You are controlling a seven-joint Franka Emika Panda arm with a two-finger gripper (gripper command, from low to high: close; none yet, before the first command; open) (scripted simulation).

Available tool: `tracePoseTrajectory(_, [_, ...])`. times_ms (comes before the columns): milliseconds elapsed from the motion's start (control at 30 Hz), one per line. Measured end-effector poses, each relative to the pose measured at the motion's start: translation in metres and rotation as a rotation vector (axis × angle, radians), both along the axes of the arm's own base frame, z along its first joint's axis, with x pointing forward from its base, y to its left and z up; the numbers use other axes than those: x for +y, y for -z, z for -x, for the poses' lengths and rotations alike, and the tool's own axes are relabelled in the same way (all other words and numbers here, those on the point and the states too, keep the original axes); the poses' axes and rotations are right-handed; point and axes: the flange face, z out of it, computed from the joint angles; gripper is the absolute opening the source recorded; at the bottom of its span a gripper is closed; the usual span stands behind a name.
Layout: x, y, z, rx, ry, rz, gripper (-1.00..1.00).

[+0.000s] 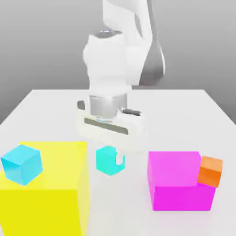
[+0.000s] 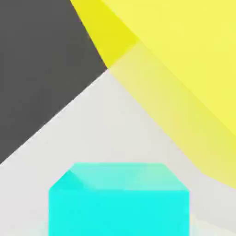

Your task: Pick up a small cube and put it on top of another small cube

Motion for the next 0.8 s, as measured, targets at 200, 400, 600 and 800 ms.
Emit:
tracePoseTrajectory(200, [-0.049,-0.057,-0.039,0.047,-0.118,0.057,-1.0])
tracePoseTrajectory(400, [-0.114,-0.079,-0.066,0.179,-0.221,0.066,-1.0])
tracePoseTrajectory(600, [-0.16,-0.097,-0.077,0.244,-0.327,0.05,-1.0])
tracePoseTrajectory(800, [-0.158,-0.059,-0.078,0.245,-0.341,0.05,1.0])
